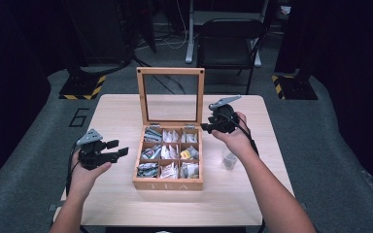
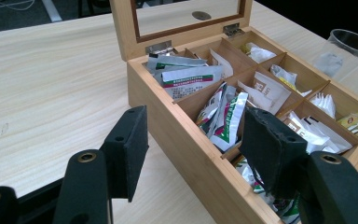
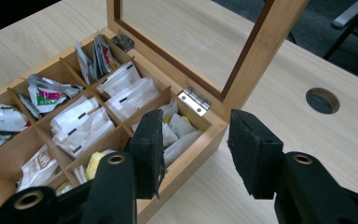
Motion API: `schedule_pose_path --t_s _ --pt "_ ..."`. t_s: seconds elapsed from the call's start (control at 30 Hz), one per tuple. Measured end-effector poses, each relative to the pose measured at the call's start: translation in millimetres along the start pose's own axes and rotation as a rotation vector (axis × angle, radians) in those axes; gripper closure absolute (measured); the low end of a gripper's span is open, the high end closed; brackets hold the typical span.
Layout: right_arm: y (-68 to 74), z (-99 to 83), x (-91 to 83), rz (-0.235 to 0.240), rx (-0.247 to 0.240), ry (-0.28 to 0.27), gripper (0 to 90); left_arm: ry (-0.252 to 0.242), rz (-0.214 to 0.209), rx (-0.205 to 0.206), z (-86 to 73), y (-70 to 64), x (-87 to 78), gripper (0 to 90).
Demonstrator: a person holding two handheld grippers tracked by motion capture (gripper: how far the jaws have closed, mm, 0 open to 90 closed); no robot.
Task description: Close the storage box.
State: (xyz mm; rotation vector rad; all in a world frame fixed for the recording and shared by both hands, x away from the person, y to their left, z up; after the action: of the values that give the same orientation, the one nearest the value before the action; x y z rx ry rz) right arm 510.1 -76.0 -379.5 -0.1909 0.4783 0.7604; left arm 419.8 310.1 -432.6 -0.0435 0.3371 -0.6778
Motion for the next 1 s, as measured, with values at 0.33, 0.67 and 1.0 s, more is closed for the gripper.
schedule_pose_path --t_s 0.33,0.67,1.0 --pt "-11.5 10.9 20.4 -0.017 0.027 0.002 54.7 0.006 -0.001 -0.002 -1.0 0.4 1.9 41.0" --pt "-24.6 12.6 41.2 -0.058 0.064 -0.006 55.4 0.010 0.001 0.001 -2.2 1.6 1.3 41.1" --pt "-39.4 11.6 56.6 -0.076 0.067 0.023 54.7 0.010 0.001 -0.002 -2.8 3.3 0.4 41.1"
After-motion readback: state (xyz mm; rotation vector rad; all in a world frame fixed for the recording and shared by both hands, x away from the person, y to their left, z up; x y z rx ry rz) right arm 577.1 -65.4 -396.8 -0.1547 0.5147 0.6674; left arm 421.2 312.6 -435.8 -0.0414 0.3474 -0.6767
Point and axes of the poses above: each handheld gripper's, and its own axes: x roughly forward along the jaws, z roughly out of its top, y roughly to its left, the point moved 3 cm from there along x, roughly forward along the jaws, and after that the axes turned 13 degrees about -y, right-handed, at the moved point
